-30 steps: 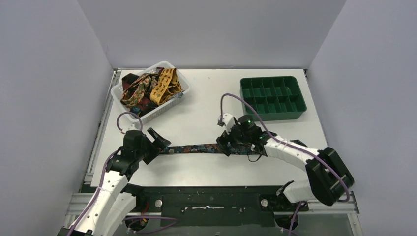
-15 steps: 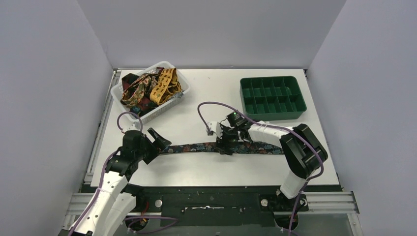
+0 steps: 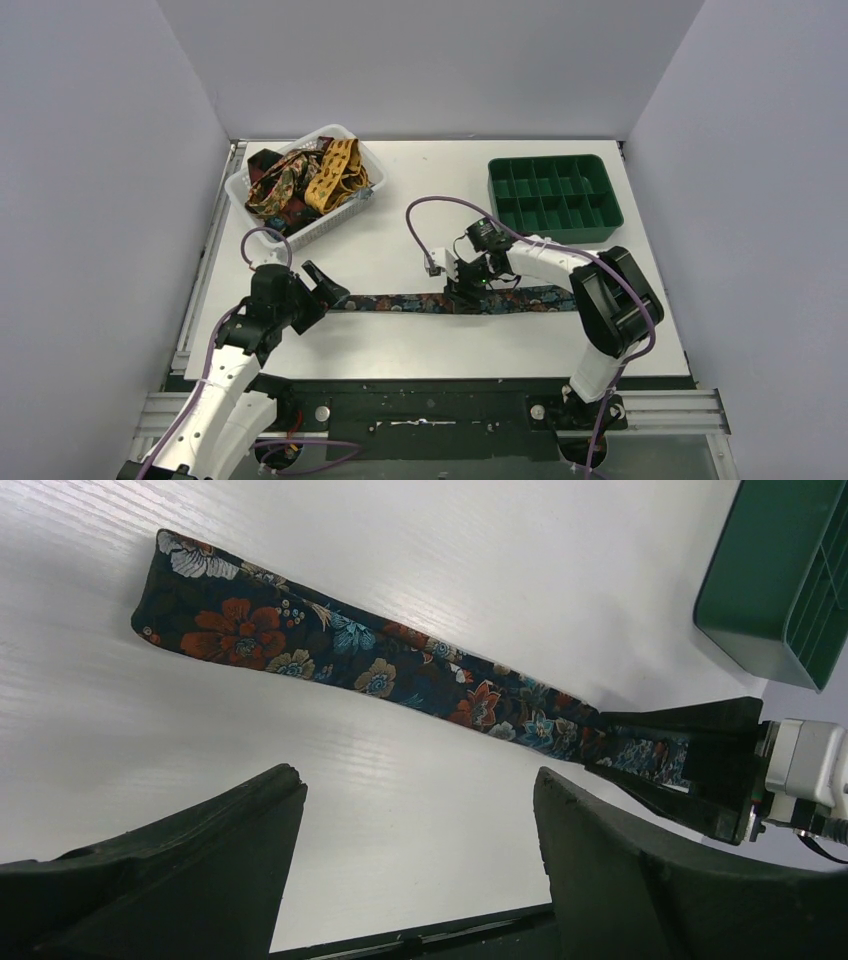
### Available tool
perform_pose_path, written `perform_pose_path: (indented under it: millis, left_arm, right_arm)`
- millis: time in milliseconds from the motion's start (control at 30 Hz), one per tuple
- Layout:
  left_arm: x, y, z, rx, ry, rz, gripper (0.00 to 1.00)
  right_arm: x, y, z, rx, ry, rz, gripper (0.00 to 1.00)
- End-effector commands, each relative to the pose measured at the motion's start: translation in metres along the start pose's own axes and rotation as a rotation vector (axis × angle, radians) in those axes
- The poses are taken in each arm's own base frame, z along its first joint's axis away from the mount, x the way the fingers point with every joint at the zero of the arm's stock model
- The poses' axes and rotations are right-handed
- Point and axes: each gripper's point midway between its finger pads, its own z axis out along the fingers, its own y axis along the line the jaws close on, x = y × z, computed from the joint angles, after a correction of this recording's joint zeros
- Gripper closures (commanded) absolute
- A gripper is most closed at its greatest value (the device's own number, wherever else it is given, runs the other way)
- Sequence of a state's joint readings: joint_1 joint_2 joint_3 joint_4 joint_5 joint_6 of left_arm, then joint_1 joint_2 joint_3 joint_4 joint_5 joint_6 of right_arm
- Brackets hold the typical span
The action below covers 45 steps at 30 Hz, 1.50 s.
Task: Roll the ties
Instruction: Flatten out the tie at the center of the board.
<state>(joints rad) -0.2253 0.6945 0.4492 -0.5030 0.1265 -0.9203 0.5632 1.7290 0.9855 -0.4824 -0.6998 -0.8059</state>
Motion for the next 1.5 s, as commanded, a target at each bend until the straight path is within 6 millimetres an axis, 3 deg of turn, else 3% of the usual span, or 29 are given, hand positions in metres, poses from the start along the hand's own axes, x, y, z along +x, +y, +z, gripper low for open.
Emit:
perform_pose_path:
  millis: [0,33,67,267,300,400,533,633,733,833,933,1033,1200,1467]
  left_arm:
    - [-0.013,-0.019,-0.006,0.06,-0.031,0.031,0.18]
    - [-0.013,-0.019,-0.006,0.06,-0.031,0.03,0.18]
    - [-0.013,-0.018,-0.006,0.059,-0.03,0.03,0.18]
    - [-0.013,-0.017,-0.006,0.057,-0.033,0.031,0.18]
    - [-0.013,-0.017,-0.006,0.055,-0.034,0.031,0.18]
    - [-0.013,-0.016,-0.006,0.052,-0.037,0.03,0.18]
    - [-0.014,-0.015,-0.005,0.051,-0.039,0.028,0.18]
    - [-0.015,-0.015,-0.005,0.049,-0.042,0.027,0.18]
    - [-0.016,-0.016,-0.005,0.054,-0.05,0.027,0.18]
    - [-0.018,-0.014,-0.005,0.043,-0.06,0.031,0.18]
    - [-0.021,-0.013,-0.005,0.033,-0.067,0.032,0.18]
    - [-0.021,-0.012,-0.005,0.029,-0.066,0.034,0.18]
    - [-0.023,-0.012,-0.008,0.021,-0.076,0.039,0.18]
    - [-0.022,-0.012,-0.011,0.03,-0.078,0.033,0.17]
  right_arm:
    - [-0.011,0.018,-0.004,-0.118,-0.035,-0.04,0.6]
    - [-0.009,0.017,-0.004,-0.114,-0.026,-0.041,0.67]
    - [-0.007,0.014,-0.004,-0.104,-0.017,-0.039,0.68]
    - [-0.009,0.0,-0.008,-0.049,0.001,-0.027,0.55]
    - [-0.01,-0.001,-0.01,-0.044,0.003,-0.027,0.48]
    - [-0.021,-0.016,-0.02,0.055,-0.016,-0.019,0.42]
    - [-0.046,-0.049,-0.053,0.346,-0.124,0.101,0.33]
    - [-0.048,-0.069,-0.093,0.642,-0.225,0.297,0.27]
    - [-0.02,-0.076,-0.141,0.944,-0.324,0.643,0.06]
    - [0.041,-0.063,-0.171,1.133,-0.355,1.088,0.0]
    - [0.102,-0.036,-0.172,1.143,-0.273,1.403,0.0]
    - [0.138,-0.025,-0.173,1.11,-0.283,1.56,0.01]
    - [0.153,-0.026,-0.18,1.039,-0.389,1.656,0.04]
    - [0.164,-0.039,-0.17,0.984,-0.43,1.681,0.07]
